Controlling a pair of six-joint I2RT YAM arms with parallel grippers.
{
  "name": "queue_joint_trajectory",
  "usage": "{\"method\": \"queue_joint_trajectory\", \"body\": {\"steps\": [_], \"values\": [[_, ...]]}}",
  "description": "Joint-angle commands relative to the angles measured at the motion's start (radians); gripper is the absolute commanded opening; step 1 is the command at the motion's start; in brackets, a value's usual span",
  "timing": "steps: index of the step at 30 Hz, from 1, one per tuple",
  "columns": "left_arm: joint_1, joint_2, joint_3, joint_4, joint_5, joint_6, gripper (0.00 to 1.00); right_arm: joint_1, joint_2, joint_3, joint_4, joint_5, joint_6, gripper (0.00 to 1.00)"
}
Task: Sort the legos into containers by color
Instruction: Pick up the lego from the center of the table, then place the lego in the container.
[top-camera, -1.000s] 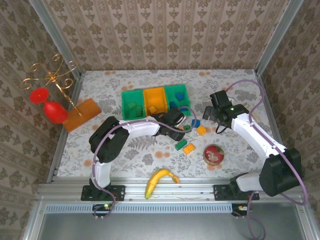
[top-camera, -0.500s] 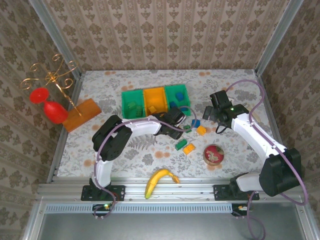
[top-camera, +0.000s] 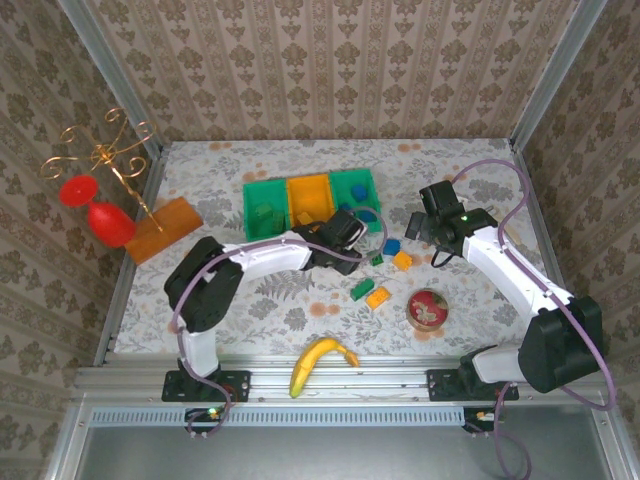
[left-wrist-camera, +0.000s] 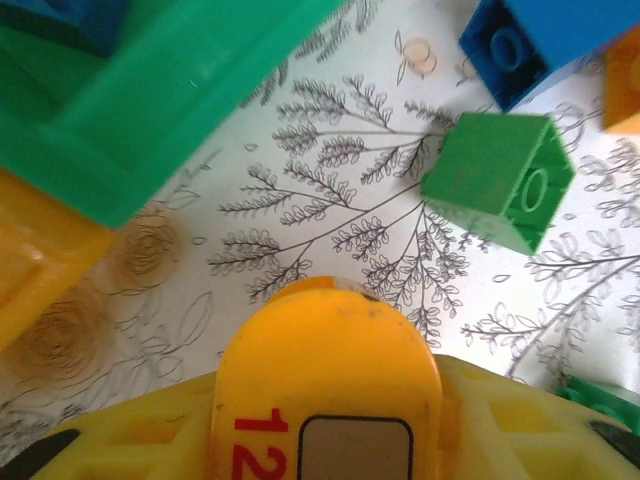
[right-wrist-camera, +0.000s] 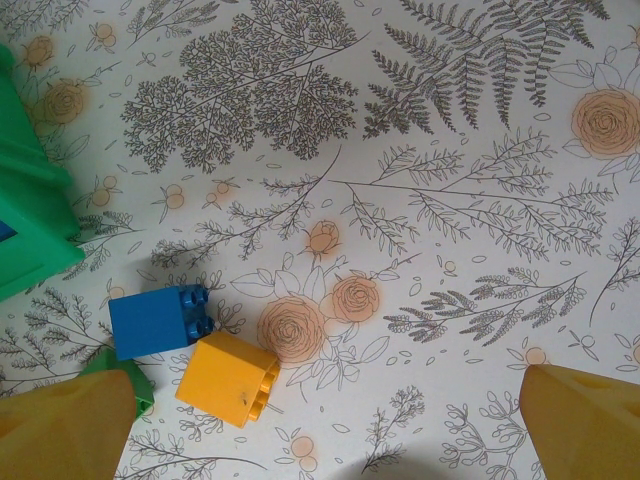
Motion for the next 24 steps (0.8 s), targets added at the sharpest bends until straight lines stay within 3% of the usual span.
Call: {"method": "queue_joint_trajectory", "body": {"steps": [1,13,24], "values": [[0.001,-0.081,-0.022,-0.013,-0.043,-0.017,0.44,-0.006,-0.014,-0.006,0.001,0.019,0.025,1.0],[0.074,-0.215,-0.038,-0.057,-0.087,-0.051,0.43,-0.006,-0.033,-0.013,0.011,0.009,0.03,1.0],[0.213,-0.152,0.014,-0.057,-0.073,-0.048,0.44,-0.006,-0.022,-0.003,0.023,-0.029,0.017,1.0]]}}
